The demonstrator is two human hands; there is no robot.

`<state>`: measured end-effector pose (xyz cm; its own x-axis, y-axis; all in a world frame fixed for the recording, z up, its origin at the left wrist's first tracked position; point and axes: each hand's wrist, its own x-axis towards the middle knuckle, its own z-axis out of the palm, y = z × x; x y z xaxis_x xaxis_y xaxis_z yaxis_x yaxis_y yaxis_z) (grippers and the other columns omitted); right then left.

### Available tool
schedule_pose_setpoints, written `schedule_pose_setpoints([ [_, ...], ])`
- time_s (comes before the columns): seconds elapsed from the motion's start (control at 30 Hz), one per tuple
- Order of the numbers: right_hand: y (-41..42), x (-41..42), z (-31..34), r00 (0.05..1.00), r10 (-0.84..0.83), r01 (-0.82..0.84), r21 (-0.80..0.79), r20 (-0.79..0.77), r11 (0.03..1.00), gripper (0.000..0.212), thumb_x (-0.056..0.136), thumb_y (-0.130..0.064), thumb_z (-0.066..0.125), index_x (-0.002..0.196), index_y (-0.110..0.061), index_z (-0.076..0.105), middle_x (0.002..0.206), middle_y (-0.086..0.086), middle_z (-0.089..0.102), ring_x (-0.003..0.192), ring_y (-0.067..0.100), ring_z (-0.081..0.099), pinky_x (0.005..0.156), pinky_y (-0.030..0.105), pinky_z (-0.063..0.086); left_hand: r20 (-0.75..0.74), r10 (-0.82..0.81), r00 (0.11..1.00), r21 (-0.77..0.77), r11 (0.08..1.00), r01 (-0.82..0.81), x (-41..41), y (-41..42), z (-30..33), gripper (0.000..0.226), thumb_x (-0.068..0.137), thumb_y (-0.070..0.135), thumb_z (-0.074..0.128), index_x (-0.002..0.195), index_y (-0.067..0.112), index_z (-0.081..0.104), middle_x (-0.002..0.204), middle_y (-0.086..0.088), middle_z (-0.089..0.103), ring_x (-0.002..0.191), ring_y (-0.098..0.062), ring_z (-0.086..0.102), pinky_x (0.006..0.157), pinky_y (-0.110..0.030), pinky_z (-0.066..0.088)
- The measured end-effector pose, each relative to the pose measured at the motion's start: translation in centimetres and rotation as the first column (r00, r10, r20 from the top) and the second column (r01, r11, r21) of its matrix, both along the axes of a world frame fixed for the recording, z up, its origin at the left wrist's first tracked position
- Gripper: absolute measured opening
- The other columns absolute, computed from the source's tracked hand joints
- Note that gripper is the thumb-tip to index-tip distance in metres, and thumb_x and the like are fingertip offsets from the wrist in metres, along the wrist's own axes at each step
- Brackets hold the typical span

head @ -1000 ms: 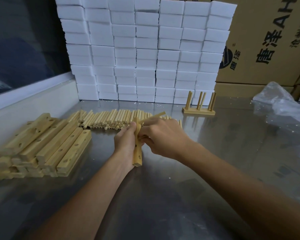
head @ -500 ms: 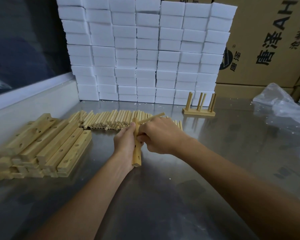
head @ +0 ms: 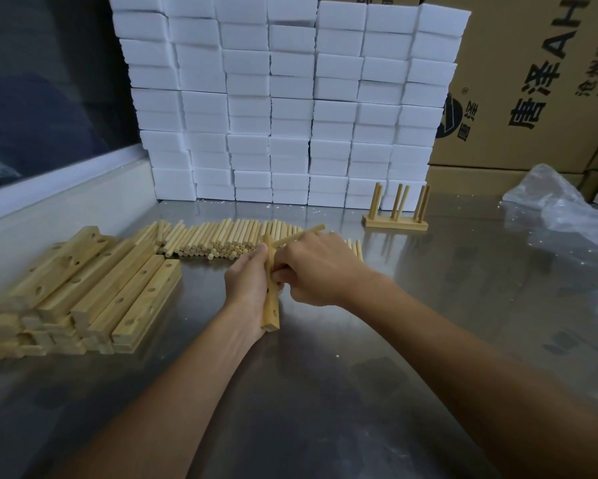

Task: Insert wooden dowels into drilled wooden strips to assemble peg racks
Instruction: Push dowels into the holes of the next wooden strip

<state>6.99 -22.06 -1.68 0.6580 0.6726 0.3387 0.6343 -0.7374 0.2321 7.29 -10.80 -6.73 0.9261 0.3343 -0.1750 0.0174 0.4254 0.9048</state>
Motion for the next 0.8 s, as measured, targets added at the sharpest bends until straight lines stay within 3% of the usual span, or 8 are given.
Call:
schedule_pose_setpoints([
  [0.2,-0.1,0.0,0.3,0.999,-0.024,0.024,-0.001,-0.048,1.0,0.018,0.091,-0.027,0.052,0.087,-0.019,0.067,0.078,0.0,0.062,0.069,0.022,0.057,0.055,0.032,0.041,0.02,0.002,1.0,0.024,1.0,-0.003,-0.2,-0.2,0.1,0.027,0.099,0.024,0.058,0.076,0.011,0.059,0.061,-0.005,0.053,0.051,-0.018,0.05,0.038,-0.021,0.041],
  [0.37,0.5,0.0,0.8,0.996,-0.047,0.049,0.013,-0.075,0.999,0.018,0.091,-0.031,0.05,0.077,-0.02,0.049,0.071,-0.001,0.049,0.067,0.026,0.052,0.058,0.03,0.033,0.015,0.002,1.0,0.039,0.999,-0.003,-0.4,-0.1,0.0,0.026,0.1,0.025,0.056,0.078,0.012,0.063,0.064,-0.004,0.057,0.054,-0.018,0.054,0.038,-0.021,0.041],
  [0.53,0.1,0.0,0.5,0.993,-0.077,0.083,0.064,-0.09,0.995,0.02,0.09,-0.031,0.053,0.084,-0.018,0.066,0.073,-0.001,0.056,0.068,0.025,0.053,0.055,0.029,0.029,0.017,-0.012,1.0,-0.01,1.0,0.013,-0.4,-0.1,0.2,0.025,0.1,0.024,0.058,0.079,0.011,0.063,0.06,-0.004,0.057,0.053,-0.017,0.053,0.041,-0.022,0.044],
  [0.7,-1.5,0.0,0.0,0.988,-0.11,0.14,0.312,-0.11,0.94,0.034,0.085,-0.056,0.065,0.086,-0.022,0.071,0.081,-0.006,0.068,0.079,0.019,0.064,0.065,0.035,0.052,0.005,-0.035,0.999,-0.101,0.994,0.036,-0.4,0.3,0.1,0.024,0.101,0.027,0.055,0.091,0.008,0.066,0.064,-0.007,0.061,0.046,-0.016,0.055,0.041,-0.022,0.045],
  [0.8,-3.0,-0.3,-0.6,0.964,-0.049,0.197,0.578,-0.261,0.792,0.029,0.084,-0.048,0.073,0.087,-0.019,0.073,0.074,-0.008,0.068,0.07,0.009,0.063,0.066,0.033,0.055,0.024,-0.051,0.998,-0.136,0.989,0.054,-0.3,0.2,0.0,0.025,0.102,0.028,0.053,0.095,0.007,0.064,0.075,-0.014,0.063,0.051,-0.018,0.056,0.045,-0.025,0.046],
])
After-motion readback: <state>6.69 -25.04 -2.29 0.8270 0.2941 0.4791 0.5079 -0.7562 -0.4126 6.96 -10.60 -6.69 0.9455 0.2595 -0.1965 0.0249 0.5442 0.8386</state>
